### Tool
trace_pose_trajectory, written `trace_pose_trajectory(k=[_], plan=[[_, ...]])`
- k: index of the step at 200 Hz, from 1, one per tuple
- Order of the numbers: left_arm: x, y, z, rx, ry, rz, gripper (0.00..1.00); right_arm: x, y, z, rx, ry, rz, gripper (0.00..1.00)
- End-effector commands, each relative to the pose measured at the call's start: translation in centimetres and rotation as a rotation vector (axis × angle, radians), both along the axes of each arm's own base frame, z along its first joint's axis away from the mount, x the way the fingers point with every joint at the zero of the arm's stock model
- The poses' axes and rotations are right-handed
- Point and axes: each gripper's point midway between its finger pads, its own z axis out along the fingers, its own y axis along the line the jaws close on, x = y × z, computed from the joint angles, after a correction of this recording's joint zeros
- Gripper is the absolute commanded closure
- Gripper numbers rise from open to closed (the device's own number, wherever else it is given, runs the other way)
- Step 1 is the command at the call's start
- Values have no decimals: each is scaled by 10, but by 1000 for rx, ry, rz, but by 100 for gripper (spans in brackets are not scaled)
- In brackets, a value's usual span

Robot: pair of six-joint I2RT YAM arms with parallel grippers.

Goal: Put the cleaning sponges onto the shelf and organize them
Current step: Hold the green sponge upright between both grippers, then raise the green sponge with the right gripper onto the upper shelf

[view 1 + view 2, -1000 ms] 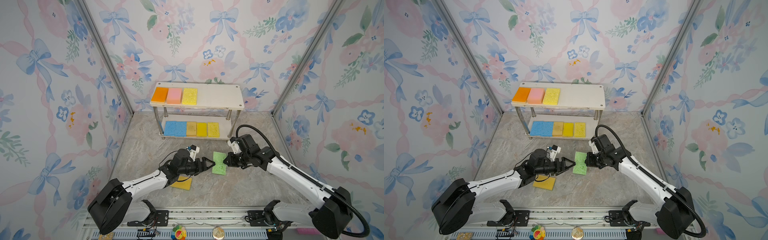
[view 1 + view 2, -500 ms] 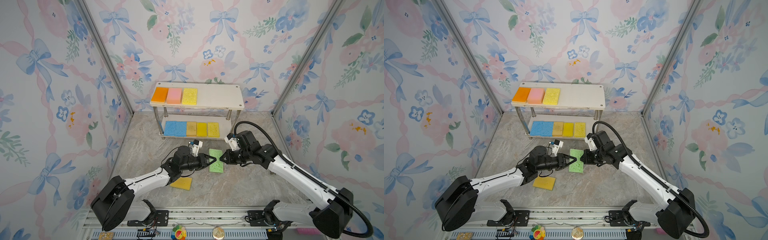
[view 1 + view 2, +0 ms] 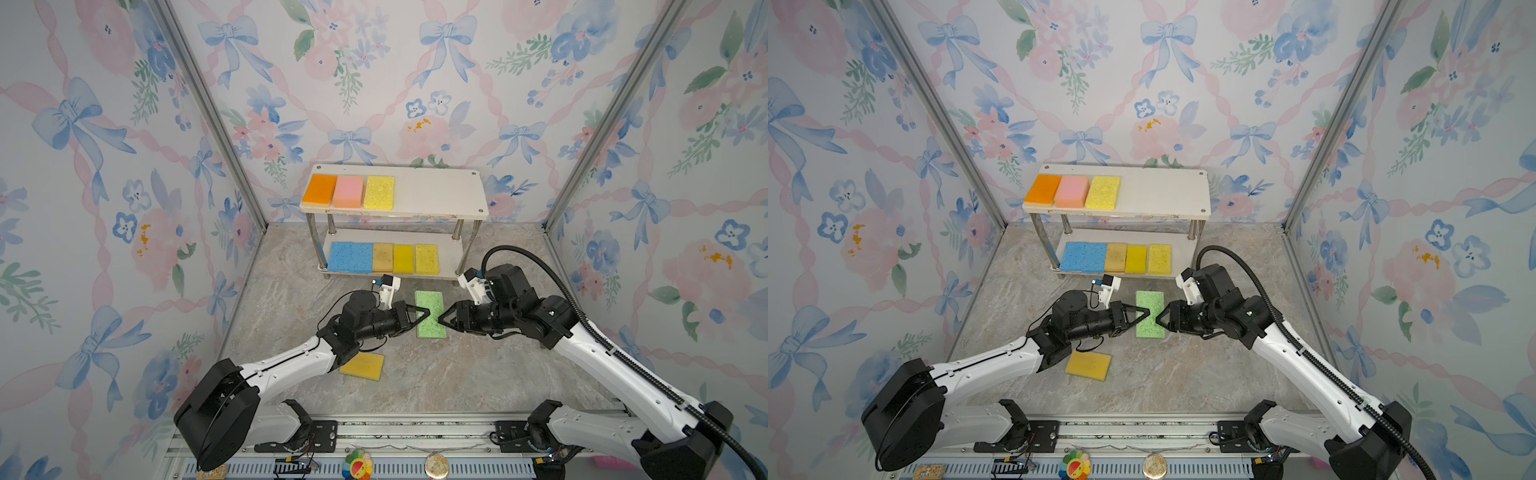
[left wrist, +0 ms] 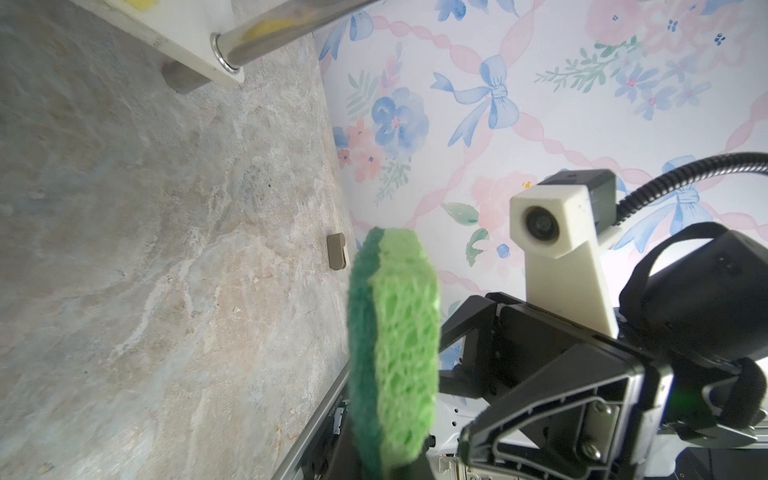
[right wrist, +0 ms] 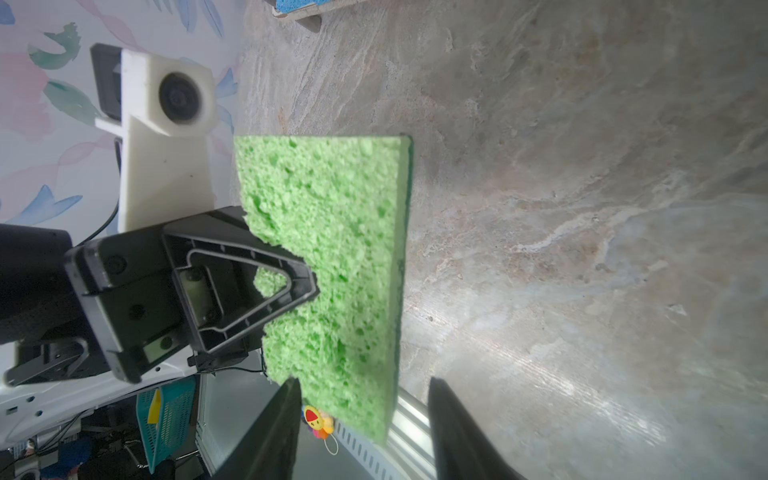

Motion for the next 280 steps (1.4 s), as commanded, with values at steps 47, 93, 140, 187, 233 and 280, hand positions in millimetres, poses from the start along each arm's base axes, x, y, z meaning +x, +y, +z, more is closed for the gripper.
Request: trace_pose_trajectory(k=[47,93,140,187,233,280], plan=[[14,14,21,-42,-36,57,95,-24,24,4,85,37,50,48],[15,18,29,-58,-48,55,95,-19,24,3,66,16,30,51],[11,21,30,-69,-40,56,95,-10,28,-5,50,31,8,55],[9,22,32,-75,-42,55,96,-5,39,1,62,24,37,63],[10,23,29,-70,-38,62,96,-7,39,1,53,20,48,70],[11,22,29,-69,-38,62,96,-6,35,5,37,4,45,84]])
